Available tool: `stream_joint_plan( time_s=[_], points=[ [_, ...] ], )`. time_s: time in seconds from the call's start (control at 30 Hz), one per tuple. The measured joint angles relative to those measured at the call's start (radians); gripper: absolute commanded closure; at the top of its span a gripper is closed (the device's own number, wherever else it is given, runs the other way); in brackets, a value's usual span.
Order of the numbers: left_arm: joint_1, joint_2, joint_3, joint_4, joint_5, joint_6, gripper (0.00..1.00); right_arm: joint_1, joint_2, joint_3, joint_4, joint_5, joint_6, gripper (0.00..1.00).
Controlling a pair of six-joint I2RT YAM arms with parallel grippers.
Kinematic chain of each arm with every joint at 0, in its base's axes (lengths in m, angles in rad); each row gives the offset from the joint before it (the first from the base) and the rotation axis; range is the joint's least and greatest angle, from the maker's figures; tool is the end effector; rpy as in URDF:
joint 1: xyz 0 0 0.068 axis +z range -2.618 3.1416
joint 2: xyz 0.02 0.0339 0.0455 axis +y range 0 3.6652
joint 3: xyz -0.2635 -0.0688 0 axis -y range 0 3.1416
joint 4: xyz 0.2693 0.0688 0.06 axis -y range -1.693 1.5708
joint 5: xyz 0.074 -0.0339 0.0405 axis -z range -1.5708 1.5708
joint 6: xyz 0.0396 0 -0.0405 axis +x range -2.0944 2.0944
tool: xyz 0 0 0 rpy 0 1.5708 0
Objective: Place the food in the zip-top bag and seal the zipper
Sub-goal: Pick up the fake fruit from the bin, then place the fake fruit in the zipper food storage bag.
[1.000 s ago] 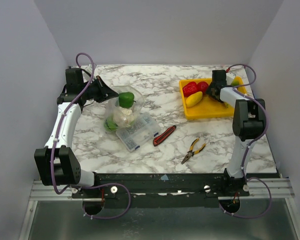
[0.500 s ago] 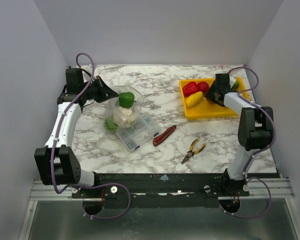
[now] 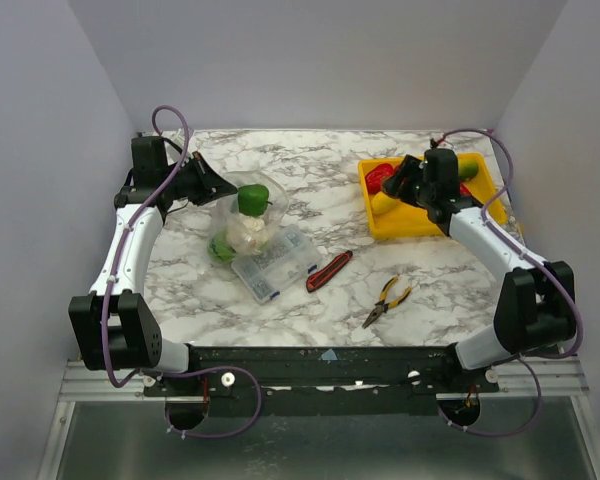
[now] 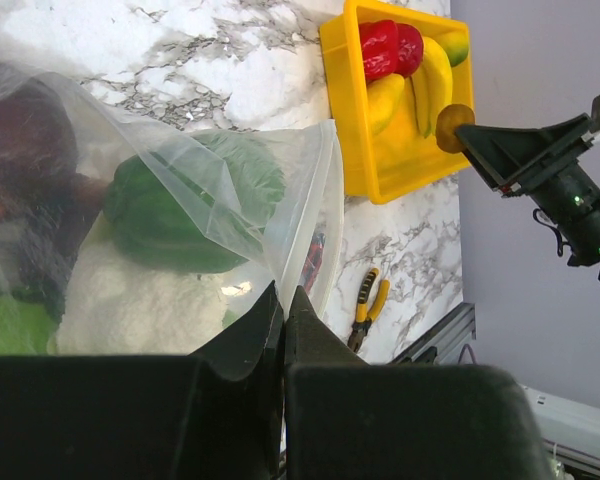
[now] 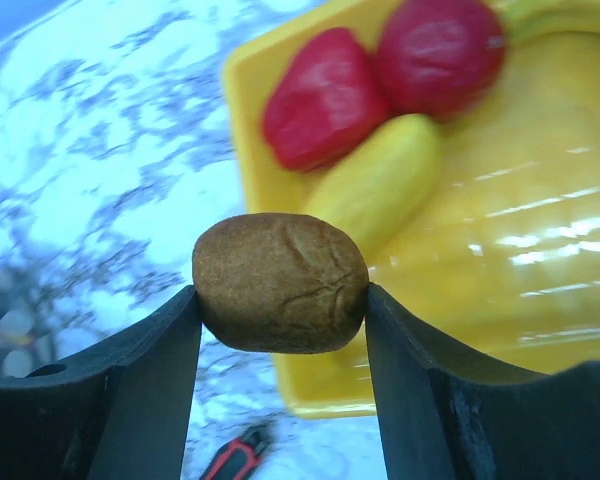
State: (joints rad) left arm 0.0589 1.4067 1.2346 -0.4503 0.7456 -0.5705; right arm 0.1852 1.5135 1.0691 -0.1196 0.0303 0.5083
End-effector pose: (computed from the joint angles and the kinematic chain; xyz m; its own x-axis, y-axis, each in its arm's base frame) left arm 0.3373 -0.0070 0.3264 -0.7636 -0.4425 -0.4702 0.1124 0.6260 -0.7717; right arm 0.3637 0.0669 0.2542 -0.5363 0.3945 -0.7462 0.1169 0.9103 0.3972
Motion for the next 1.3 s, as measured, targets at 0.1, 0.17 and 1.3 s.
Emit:
stream_joint_plan(
  time_s=[0.1, 0.17, 1.3],
  points=[
    [0.0, 0.0, 0.0, 0.0, 0.0, 0.0, 1.0, 0.093, -0.016, 0.003, 0.022, -0.029, 0.001, 1.0],
    [0.0, 0.0, 0.0, 0.0, 0.0, 0.0, 1.0, 0.173, -0.016, 0.011, 0.031, -0.045, -0.002, 1.0],
    [0.0, 0.0, 0.0, 0.0, 0.0, 0.0, 1.0, 0.705, 0.308, 0.406, 0.061, -0.066, -0.055, 0.23]
  ],
)
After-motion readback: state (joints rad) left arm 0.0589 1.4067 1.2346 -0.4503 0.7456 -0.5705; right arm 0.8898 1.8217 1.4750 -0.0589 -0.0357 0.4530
